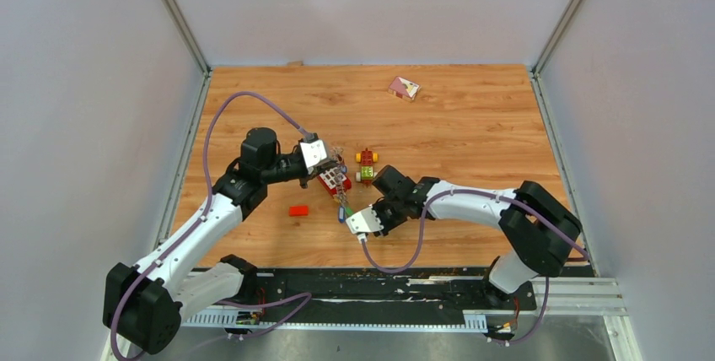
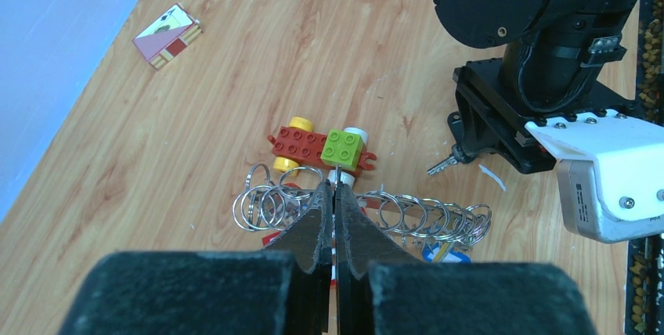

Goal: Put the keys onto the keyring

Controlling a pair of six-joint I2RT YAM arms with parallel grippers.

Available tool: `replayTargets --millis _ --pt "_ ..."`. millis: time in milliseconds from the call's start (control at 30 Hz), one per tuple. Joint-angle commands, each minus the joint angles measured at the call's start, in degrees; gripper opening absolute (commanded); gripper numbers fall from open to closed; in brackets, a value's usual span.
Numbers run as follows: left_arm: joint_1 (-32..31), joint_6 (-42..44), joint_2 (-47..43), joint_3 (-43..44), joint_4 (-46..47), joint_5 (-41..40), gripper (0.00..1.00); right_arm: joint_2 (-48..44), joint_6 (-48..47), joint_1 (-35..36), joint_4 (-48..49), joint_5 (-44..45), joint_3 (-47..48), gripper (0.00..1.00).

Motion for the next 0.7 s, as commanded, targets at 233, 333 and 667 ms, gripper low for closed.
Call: replayTargets --millis 233,333,667 --pt "0.4 0.0 -0.4 0.7 2.6 1.4 0.00 1.7 -2.5 0.6 0.3 1.3 2.1 0.21" --pt "0.4 0.1 -0.5 0.8 2.5 1.4 0.00 2.0 -2.8 0.6 0.0 1.5 2.5 0.19" --pt "0.4 0.2 -0.5 0.7 2.4 1.4 0.00 1.6 -2.9 0.6 -1.2 1.5 2.9 0.08"
